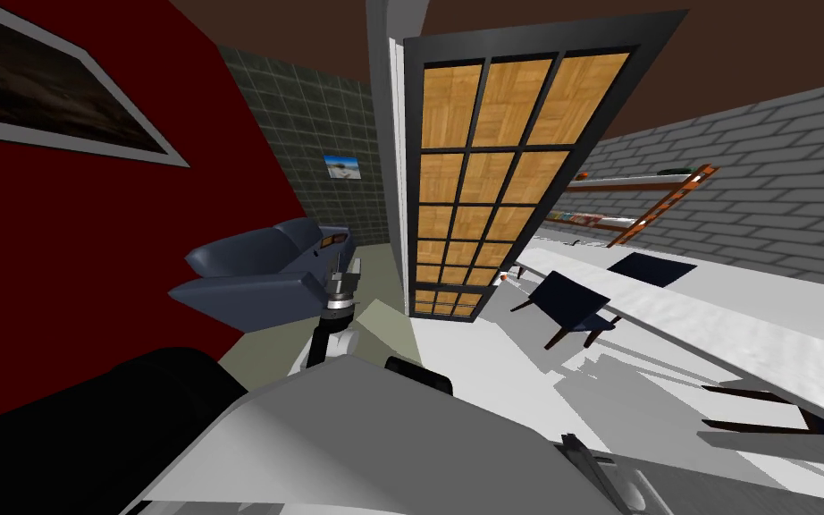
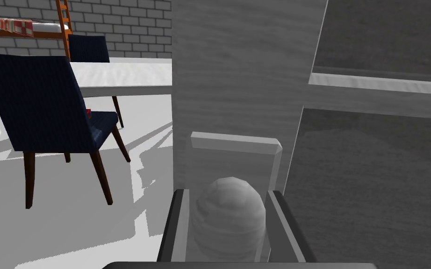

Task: Push the door open

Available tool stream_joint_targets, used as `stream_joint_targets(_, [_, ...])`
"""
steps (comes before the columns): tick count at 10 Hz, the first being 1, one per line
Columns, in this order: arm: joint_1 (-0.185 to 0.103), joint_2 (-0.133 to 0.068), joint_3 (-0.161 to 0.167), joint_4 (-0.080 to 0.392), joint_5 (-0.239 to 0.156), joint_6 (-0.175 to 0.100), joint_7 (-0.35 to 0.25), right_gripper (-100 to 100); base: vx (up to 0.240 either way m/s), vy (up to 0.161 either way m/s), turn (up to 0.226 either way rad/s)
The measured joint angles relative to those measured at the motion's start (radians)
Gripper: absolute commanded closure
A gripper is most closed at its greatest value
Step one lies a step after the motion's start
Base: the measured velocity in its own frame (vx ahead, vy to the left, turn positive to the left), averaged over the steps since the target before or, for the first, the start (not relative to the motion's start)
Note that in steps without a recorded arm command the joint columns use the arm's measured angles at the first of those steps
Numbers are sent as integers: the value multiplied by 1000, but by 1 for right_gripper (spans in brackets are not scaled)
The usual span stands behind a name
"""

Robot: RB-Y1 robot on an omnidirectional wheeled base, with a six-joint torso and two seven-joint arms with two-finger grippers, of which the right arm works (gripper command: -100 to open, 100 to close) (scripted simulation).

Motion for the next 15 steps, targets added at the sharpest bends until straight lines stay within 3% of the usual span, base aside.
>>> stream_joint_targets(4, [27, 25, -34, -31, -44, -13, 15, 100, 142, -157, -58])
stream_joint_targets(6, [28, 34, -51, -24, -61, -25, 13, 100, 93, -104, -32])
stream_joint_targets(10, [33, 16, -70, -14, -96, -33, 11, 100, 80, -144, -30])
stream_joint_targets(12, [54, 16, -78, -40, -117, -40, 19, 100, 96, -197, -37])
stream_joint_targets(15, [56, 13, -102, -27, -153, -62, 13, 100, 96, -187, -41])
